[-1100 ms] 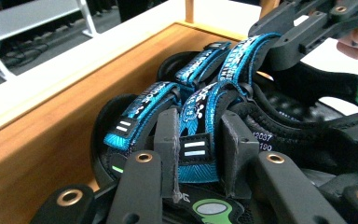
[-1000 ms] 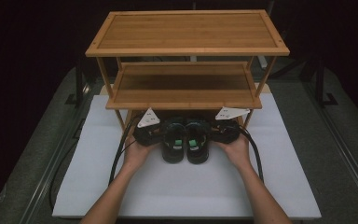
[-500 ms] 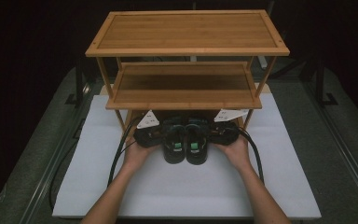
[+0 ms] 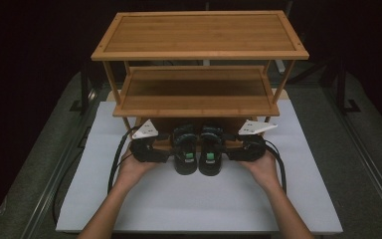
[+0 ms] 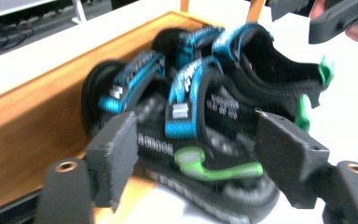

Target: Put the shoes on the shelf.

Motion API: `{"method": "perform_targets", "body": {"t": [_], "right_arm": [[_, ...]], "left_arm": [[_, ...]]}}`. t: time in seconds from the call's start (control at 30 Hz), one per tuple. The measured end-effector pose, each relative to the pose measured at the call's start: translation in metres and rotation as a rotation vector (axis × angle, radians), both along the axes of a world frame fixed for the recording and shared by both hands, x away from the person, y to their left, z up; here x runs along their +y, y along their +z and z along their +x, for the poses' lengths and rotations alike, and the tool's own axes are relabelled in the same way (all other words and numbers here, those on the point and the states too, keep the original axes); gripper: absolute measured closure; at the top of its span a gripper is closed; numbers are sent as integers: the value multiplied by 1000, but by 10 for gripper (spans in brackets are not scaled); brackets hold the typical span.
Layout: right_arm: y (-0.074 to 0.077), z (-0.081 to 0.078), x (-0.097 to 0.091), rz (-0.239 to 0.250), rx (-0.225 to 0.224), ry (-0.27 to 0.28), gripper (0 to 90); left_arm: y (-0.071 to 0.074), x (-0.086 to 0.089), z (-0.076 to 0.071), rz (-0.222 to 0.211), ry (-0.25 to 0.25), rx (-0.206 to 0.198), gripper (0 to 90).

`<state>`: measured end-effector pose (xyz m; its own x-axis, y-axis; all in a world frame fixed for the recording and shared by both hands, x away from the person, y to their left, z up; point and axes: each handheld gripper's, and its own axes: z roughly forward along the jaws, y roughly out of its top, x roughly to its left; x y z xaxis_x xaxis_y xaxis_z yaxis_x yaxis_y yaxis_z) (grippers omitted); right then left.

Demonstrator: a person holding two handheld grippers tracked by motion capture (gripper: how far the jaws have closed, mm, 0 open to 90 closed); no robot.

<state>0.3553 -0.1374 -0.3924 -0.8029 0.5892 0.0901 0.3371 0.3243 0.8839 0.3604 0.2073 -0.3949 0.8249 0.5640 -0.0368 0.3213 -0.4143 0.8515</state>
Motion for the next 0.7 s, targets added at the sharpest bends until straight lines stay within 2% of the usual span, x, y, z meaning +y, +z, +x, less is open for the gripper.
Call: {"method": "perform_targets", "body": {"t": [0.13,0.27,0.33,0.47,0.57,0.63,0.7], "right_arm": [[-4,-11,-6,-20,9,-13,373],[-13,-18,-13,-31,35,-35,329],[-20,-21,-15,-46,58,-41,305],[-38,-20,-12,-86,110,-36,246],[-47,-17,-3,-124,127,-18,188],[-52,-16,1,-143,133,-10,170],[-55,-15,5,-157,139,-6,165]], "left_arm": [[-6,3,-10,41,3,18,181],[-15,1,-17,77,-14,31,141],[-21,-1,-17,93,-18,44,128],[-33,-10,-14,142,-42,88,31],[-40,-18,-14,188,-56,81,0],[-45,-22,-14,192,-58,80,0],[-48,-26,-13,214,-55,69,0]]}}
